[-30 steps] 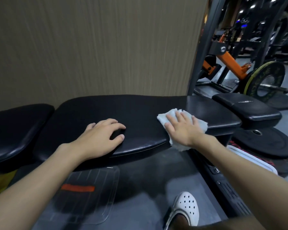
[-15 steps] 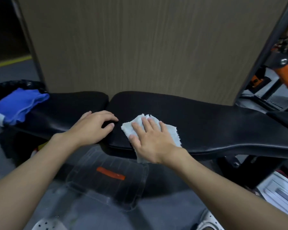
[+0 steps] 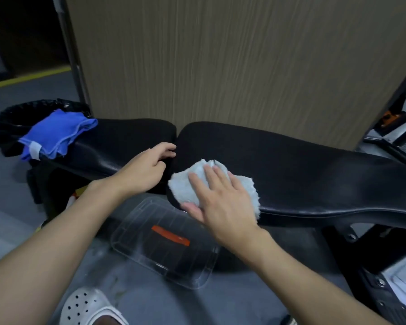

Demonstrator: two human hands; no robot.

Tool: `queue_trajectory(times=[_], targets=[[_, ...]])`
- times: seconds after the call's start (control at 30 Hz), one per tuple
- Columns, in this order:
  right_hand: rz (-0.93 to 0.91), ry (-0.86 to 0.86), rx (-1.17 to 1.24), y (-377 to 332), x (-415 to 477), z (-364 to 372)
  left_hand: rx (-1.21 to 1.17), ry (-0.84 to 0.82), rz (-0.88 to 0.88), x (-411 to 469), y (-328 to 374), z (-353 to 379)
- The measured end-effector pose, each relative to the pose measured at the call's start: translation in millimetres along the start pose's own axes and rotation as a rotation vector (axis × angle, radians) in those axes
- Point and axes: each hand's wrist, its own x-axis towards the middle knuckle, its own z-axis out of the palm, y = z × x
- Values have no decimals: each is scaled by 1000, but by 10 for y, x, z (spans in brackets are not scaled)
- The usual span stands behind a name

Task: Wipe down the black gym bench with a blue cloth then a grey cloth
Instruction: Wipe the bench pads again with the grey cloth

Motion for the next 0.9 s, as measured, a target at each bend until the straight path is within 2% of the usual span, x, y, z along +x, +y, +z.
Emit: queue_trajectory(times=[0.13, 0.27, 0.43, 0.7, 0.9], targets=[[10, 84, -86, 355, -300, -9, 150, 18, 81, -84, 182, 113], [36, 79, -103, 147, -132, 64, 117, -3, 84, -116, 252, 181], [-50, 119, -82, 71, -11, 160, 75, -3, 34, -49, 404, 208], [-128, 265, -177, 675, -407, 116, 153, -108, 99, 92, 862, 573], [-75, 403, -182, 1417, -916, 99, 349, -175, 147, 265, 1104, 954]])
